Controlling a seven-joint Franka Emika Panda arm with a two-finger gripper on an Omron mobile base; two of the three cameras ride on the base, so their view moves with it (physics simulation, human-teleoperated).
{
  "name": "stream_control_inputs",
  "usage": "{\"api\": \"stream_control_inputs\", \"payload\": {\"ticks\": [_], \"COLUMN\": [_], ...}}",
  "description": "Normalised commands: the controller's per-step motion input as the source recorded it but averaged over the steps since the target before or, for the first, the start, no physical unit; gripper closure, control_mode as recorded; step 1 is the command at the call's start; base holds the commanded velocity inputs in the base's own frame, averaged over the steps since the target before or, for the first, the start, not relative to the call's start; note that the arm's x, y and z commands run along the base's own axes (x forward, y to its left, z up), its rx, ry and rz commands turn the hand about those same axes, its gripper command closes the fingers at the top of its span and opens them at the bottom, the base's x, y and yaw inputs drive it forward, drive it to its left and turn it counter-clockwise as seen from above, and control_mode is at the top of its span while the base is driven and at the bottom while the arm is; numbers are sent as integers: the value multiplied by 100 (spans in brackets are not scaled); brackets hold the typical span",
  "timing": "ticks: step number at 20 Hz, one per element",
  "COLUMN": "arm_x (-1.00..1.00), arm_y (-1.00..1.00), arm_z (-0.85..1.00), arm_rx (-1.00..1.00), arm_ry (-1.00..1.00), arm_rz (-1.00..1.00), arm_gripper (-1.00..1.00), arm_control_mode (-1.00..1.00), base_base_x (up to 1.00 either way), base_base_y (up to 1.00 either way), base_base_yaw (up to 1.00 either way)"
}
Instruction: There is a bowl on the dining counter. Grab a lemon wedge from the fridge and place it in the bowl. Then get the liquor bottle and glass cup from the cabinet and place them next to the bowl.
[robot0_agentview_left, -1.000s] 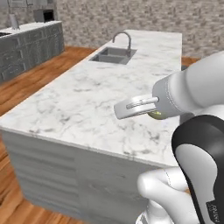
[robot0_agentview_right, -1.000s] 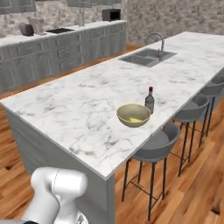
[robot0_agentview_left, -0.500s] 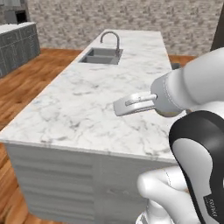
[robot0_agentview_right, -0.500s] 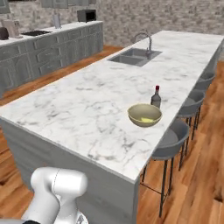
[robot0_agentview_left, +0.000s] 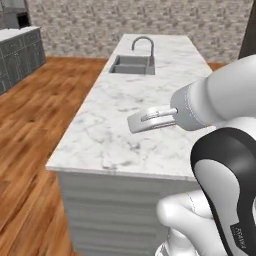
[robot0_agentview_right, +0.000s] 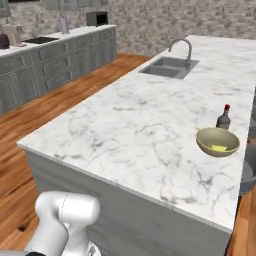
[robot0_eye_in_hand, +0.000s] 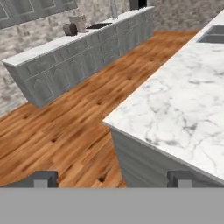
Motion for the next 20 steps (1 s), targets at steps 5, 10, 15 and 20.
{"api": "stream_control_inputs", "payload": {"ticks": [5, 10, 15, 20], "arm_x": [0, 0, 0, 0], "arm_y": [0, 0, 0, 0], "arm_z": [0, 0, 0, 0], "arm_rx": [0, 0, 0, 0], "arm_ry": [0, 0, 0, 0], "arm_rz": [0, 0, 0, 0], "arm_gripper": [-100, -100, -100, -100], "arm_control_mode": [100, 100, 100, 100], "base_base_x": [17, 0, 3, 9], "base_base_y": [100, 100, 100, 100], "base_base_yaw": [-17, -11, -10, -10]}}
